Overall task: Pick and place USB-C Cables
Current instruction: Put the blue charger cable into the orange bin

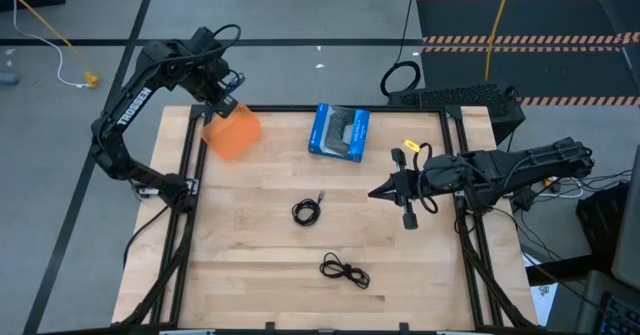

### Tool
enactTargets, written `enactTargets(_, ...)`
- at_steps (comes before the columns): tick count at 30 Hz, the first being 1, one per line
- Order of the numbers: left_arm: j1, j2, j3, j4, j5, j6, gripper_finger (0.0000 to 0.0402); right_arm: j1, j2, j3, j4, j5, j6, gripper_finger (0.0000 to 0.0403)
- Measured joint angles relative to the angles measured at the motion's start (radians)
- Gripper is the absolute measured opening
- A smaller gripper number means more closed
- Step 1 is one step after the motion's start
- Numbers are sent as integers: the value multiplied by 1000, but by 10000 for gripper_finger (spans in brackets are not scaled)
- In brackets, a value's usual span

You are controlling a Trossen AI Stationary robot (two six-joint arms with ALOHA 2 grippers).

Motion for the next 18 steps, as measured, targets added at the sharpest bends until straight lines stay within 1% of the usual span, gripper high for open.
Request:
enactTargets(14, 1, 0, -2, 1, 0, -6, 17, 0, 0, 0, -30, 0, 0, 0)
enactTargets(18, 1, -1, -55, 1, -6, -13, 17, 0, 0, 0, -35, -1, 0, 0)
